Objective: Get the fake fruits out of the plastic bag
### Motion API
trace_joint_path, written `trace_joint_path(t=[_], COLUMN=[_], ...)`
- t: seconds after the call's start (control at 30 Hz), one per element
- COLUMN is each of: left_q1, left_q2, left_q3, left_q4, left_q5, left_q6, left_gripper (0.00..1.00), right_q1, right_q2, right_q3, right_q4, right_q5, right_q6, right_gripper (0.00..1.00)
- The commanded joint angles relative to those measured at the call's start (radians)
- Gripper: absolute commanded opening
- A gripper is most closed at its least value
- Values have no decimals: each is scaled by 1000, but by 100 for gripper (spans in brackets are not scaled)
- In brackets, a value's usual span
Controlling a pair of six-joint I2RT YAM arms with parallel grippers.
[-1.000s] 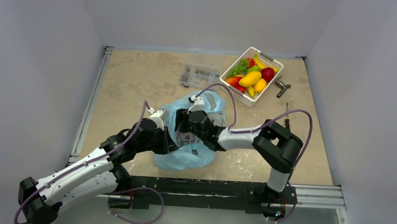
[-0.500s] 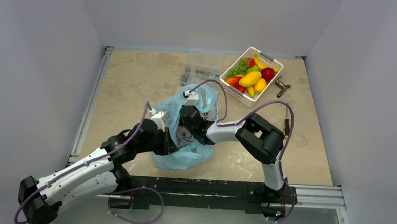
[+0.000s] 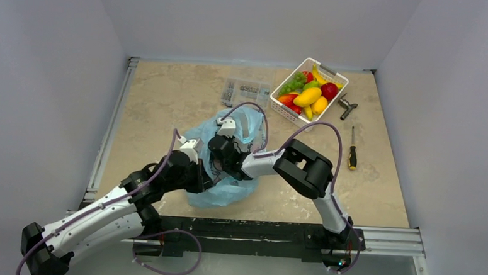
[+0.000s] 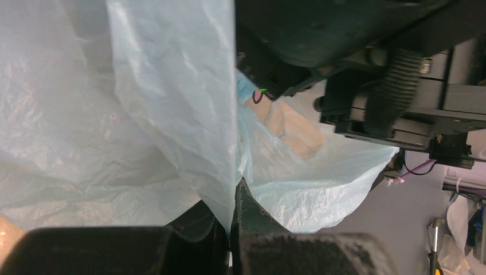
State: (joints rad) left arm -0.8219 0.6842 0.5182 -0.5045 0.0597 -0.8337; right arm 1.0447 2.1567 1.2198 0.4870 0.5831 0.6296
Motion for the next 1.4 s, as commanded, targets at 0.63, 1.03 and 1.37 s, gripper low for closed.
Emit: trace_joint_path(t=[0.63, 1.03, 1.37], left_q1=[-8, -8, -9], left_q2=[5, 82, -127], left_q3=[-59, -10, -37], left_q4=[-16, 18, 14], left_q5=[-243, -273, -301], left_q6=[-58, -33, -40], left_gripper=[0, 0, 0], right_q1=[-2, -8, -113], right_q2=[-669, -830, -773], right_q3=[-485, -353, -347], right_q4=[-89, -476, -564], right_q5=[-480, -944, -866], right_q6=[-74, -264, -225], right_gripper=[0, 0, 0])
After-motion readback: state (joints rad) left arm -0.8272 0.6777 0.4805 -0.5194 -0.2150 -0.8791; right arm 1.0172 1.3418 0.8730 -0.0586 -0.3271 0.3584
